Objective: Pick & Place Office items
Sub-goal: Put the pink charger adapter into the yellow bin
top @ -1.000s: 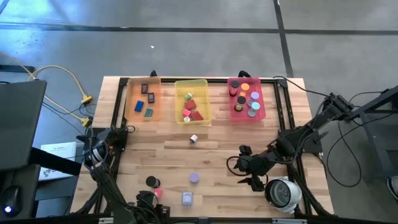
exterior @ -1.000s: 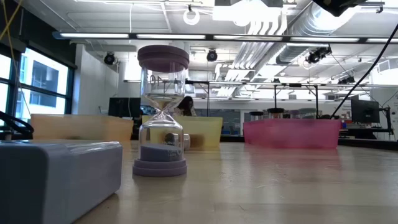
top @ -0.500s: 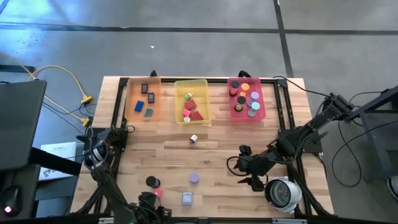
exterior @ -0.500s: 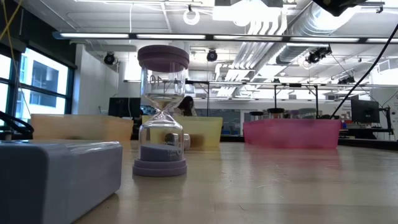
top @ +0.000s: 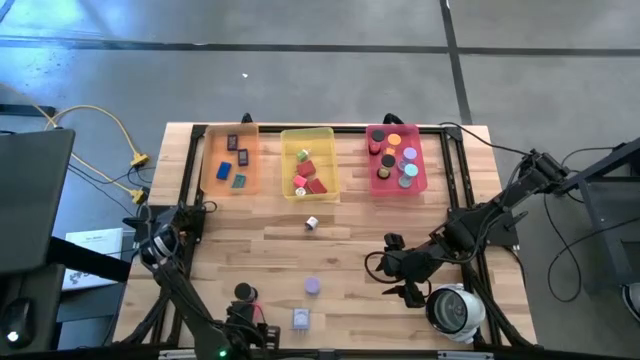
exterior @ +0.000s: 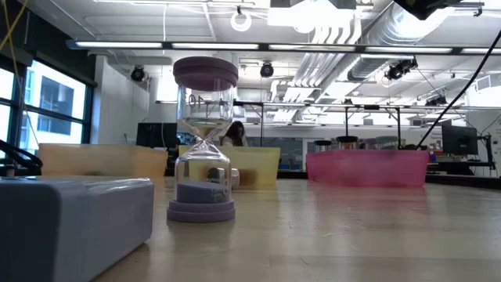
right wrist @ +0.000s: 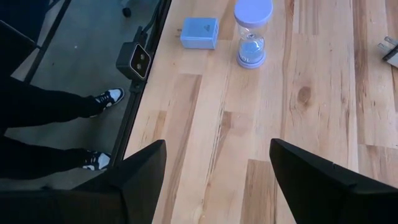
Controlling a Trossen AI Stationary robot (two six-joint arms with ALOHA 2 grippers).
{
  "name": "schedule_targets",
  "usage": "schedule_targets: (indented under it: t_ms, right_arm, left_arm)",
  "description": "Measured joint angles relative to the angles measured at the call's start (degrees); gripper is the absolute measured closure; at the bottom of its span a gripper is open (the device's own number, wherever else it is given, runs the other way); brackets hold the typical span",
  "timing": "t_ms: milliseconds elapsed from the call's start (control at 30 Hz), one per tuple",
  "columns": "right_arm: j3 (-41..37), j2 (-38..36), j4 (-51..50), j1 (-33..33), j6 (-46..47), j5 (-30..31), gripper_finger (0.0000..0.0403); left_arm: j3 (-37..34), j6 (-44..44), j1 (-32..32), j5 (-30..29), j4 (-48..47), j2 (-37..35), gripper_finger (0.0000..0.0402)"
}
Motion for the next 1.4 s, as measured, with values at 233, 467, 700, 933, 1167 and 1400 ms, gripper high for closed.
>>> schedule_targets:
  t_ms: [233, 467, 700, 933, 1167, 1400]
  right_arm:
    - [0.00, 0.00, 0.02, 0.00, -0.04, -0.02, 0.0126]
    - [0.00, 0.00, -0.08, 0.00, -0.22, -0.81, 0.0126]
    - [0.00, -0.01, -0.05, 0.00, -1.71, -0.81, 0.0126]
    - [0.00, -0.02, -0.02, -0.04, -1.79, -0.70, 0.0126]
    - [0.00, -0.02, -0.02, -0.04, -2.60, -0.75, 0.0126]
    - [0.00, -0.02, -0.09, -0.04, -2.78, -0.81, 0.0126]
  left_arm:
    - [-0.02, -0.30, 1.06, 1.21, -1.70, 1.56, 0.0195]
    - [-0.02, -0.21, 1.24, 1.32, -1.02, 4.01, 0.0195]
    - [-0.02, 0.44, 1.63, 2.33, -2.59, 4.15, 0.0195]
    - [-0.02, 0.91, 2.41, 2.32, -6.43, 4.15, 0.0195]
    - [-0.04, 4.18, 4.07, 2.31, -6.67, 4.15, 0.0195]
    - [-0.06, 3.24, 4.06, 3.19, -6.71, 4.54, 0.0195]
